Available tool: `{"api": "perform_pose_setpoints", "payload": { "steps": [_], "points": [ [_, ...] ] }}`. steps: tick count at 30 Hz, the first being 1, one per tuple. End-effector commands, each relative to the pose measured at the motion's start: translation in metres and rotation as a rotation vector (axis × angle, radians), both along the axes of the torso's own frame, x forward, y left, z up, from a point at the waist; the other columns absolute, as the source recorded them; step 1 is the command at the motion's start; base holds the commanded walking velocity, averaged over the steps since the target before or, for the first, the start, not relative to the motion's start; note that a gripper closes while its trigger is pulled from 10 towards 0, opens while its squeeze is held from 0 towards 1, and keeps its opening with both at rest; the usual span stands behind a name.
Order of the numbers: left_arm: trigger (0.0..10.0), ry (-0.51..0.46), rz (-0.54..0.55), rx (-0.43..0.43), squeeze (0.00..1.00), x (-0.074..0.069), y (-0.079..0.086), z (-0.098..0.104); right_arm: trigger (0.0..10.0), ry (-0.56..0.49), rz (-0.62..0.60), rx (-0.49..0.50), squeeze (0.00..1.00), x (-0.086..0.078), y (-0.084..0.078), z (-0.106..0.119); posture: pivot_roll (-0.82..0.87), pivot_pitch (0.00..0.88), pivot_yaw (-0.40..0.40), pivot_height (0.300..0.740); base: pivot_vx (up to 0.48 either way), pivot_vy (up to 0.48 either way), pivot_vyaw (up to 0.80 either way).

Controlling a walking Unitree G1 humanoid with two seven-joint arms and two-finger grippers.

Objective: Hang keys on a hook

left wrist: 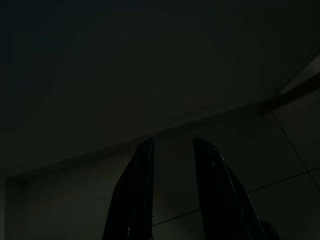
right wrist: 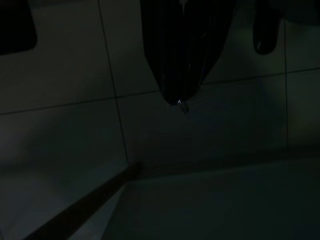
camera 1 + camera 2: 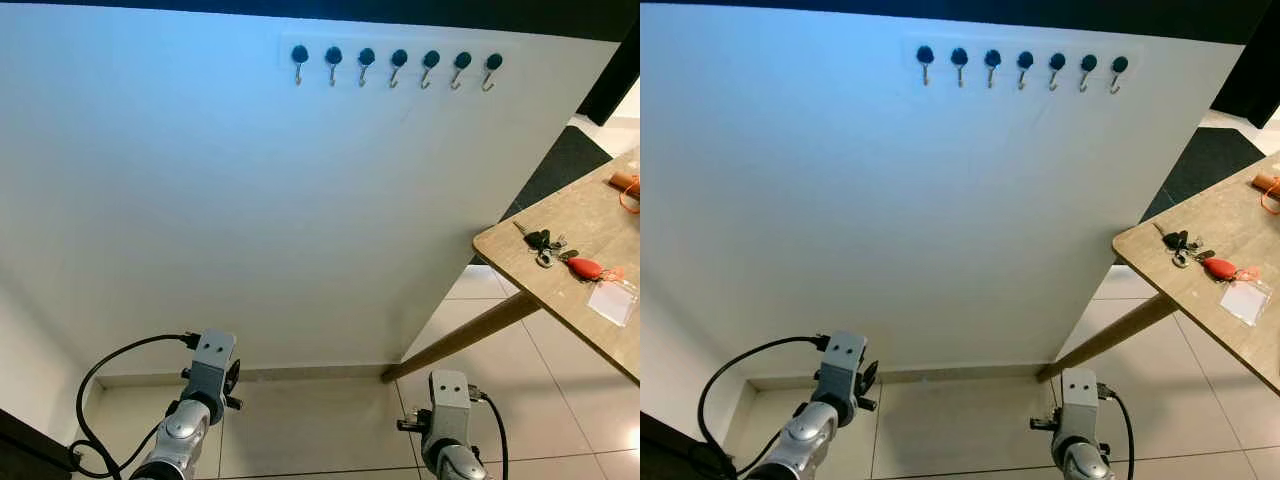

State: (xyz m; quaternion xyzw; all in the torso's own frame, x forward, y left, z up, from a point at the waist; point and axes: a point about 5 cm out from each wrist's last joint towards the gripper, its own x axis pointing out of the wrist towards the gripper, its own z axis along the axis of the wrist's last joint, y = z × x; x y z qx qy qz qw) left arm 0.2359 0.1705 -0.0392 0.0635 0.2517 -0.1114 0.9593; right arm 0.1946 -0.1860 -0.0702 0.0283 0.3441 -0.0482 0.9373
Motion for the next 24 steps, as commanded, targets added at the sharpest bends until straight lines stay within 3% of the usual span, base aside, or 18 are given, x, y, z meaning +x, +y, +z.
{"api": "perform_pose_setpoints", "payload": {
  "steps": [1, 2, 4, 6, 7, 8, 9, 11, 16, 18, 19, 22, 24],
  "points": [
    [10.0, -0.003, 0.002, -0.015, 0.00, -0.001, -0.003, 0.000, 10.0, -0.059, 0.004, -0.025, 0.00, 0.009, -0.001, 0.007, 0.07, 0.000, -0.064, 0.740, 0.000, 0.000, 0.00],
    [10.0, -0.003, 0.002, -0.015, 0.00, -0.001, -0.003, 0.000, 10.0, -0.059, 0.004, -0.025, 0.00, 0.009, -0.001, 0.007, 0.07, 0.000, -0.064, 0.740, 0.000, 0.000, 0.00],
    [10.0, -0.016, -0.002, -0.016, 0.00, 0.000, -0.003, 0.001, 10.0, -0.257, 0.007, -0.075, 0.00, 0.039, 0.000, 0.034, 0.07, 0.001, -0.059, 0.740, 0.000, 0.000, 0.00],
    [10.0, -0.030, -0.012, -0.021, 0.00, 0.002, -0.005, 0.003, 10.0, -0.362, -0.006, -0.107, 0.00, 0.055, -0.001, 0.051, 0.07, 0.001, -0.059, 0.740, 0.000, 0.000, 0.00],
    [10.0, -0.048, -0.026, -0.028, 0.00, 0.005, -0.007, 0.006, 10.0, -0.461, -0.028, -0.127, 0.00, 0.070, -0.003, 0.070, 0.07, 0.004, -0.059, 0.740, 0.000, 0.000, 0.00],
    [10.0, -0.048, -0.026, -0.028, 0.00, 0.005, -0.007, 0.006, 10.0, -0.461, -0.028, -0.127, 0.00, 0.070, -0.003, 0.070, 0.07, 0.004, -0.059, 0.740, 0.000, 0.000, 0.00],
    [10.0, -0.067, -0.046, -0.037, 0.00, 0.008, -0.010, 0.009, 10.0, -0.563, -0.070, -0.148, 0.00, 0.087, -0.005, 0.092, 0.07, 0.006, -0.059, 0.740, 0.000, 0.000, 0.00],
    [10.0, -0.073, -0.051, -0.042, 0.00, 0.009, -0.010, 0.010, 10.0, -0.592, -0.084, -0.156, 0.00, 0.091, -0.006, 0.099, 0.07, 0.006, -0.059, 0.740, 0.000, 0.000, 0.00],
    [10.0, -0.159, -0.170, -0.128, 0.00, 0.022, -0.026, 0.028, 10.0, -0.849, -0.136, -0.173, 0.00, 0.128, -0.007, 0.177, 0.06, 0.014, -0.057, 0.740, 0.000, 0.000, 0.00],
    [10.0, -0.185, -0.197, -0.141, 0.00, 0.025, -0.029, 0.033, 10.0, -0.882, -0.142, -0.178, 0.00, 0.132, -0.007, 0.188, 0.06, 0.014, -0.057, 0.740, 0.000, 0.000, 0.00],
    [10.0, -0.248, -0.247, -0.178, 0.00, 0.033, -0.036, 0.047, 10.0, -0.948, -0.141, -0.200, 0.00, 0.139, -0.006, 0.212, 0.06, 0.020, -0.060, 0.740, 0.000, 0.000, 0.00],
    [10.0, -0.282, -0.272, -0.200, 0.00, 0.039, -0.040, 0.056, 10.0, -0.983, -0.137, -0.209, 0.00, 0.143, -0.005, 0.224, 0.06, 0.021, -0.061, 0.740, 0.000, 0.000, 0.00],
    [10.0, -0.361, -0.311, -0.217, 0.00, 0.048, -0.047, 0.076, 10.0, -1.000, -0.155, -0.219, 0.00, 0.148, -0.006, 0.238, 0.06, 0.032, -0.066, 0.740, 0.000, 0.000, 0.00]
  ]
}}
